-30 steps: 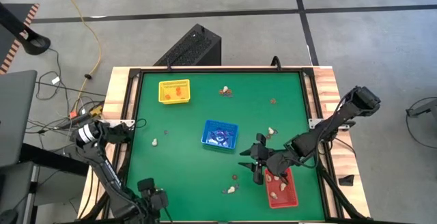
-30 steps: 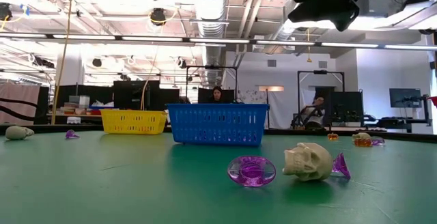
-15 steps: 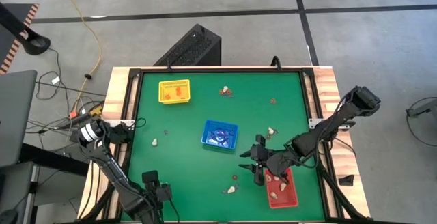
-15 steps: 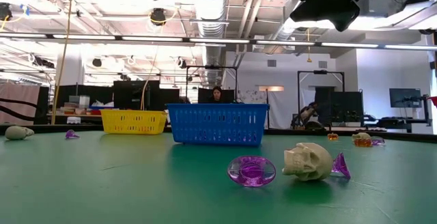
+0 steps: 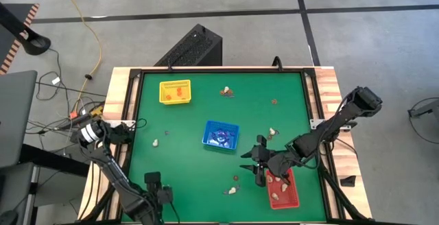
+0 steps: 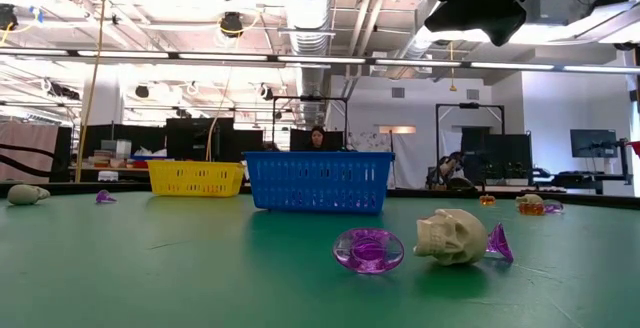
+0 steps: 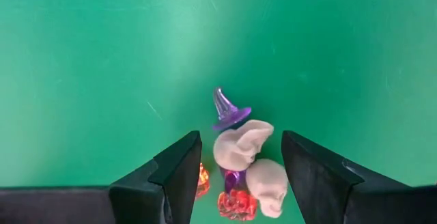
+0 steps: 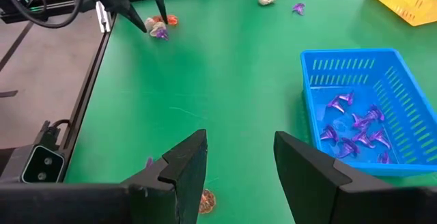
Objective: Sort Halloween decoration
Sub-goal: Put the skull toy into the red bin, then put the witch hat toy into the blue bin
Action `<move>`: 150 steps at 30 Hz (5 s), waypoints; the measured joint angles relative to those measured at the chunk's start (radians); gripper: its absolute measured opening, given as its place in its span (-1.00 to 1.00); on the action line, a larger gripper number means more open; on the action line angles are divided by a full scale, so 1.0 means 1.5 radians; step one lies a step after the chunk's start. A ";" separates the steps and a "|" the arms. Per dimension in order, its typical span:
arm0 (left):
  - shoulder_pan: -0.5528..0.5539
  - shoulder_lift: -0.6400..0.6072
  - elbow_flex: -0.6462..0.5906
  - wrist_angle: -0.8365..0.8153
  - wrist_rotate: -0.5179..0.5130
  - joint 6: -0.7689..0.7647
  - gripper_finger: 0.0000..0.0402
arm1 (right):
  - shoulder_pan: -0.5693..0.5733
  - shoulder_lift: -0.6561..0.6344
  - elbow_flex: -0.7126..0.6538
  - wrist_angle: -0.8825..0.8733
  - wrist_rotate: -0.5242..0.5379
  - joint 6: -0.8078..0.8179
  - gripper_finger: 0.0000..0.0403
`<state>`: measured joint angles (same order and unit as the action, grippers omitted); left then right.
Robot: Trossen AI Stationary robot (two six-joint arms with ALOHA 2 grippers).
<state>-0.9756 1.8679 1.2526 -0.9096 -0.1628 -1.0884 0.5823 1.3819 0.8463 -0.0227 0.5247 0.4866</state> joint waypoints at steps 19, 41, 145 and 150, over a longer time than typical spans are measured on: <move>0.005 -0.005 -0.063 0.081 0.016 -0.002 -0.03 | 0.000 0.000 0.000 0.001 -0.001 0.002 0.00; 0.012 -0.013 -0.065 0.043 0.062 0.020 -0.03 | 0.000 0.000 0.000 0.001 0.000 0.001 0.00; 0.470 0.428 0.521 0.703 0.187 0.730 -0.31 | 0.254 -0.198 0.000 -0.515 0.372 0.323 0.00; 0.471 0.427 0.521 0.699 0.191 0.715 -0.11 | 0.251 -0.193 0.000 -0.518 0.372 0.323 0.00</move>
<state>-0.2691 2.5084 2.0346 0.1390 0.1241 -0.0161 0.9594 1.0920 0.8459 -0.8004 1.0822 0.9710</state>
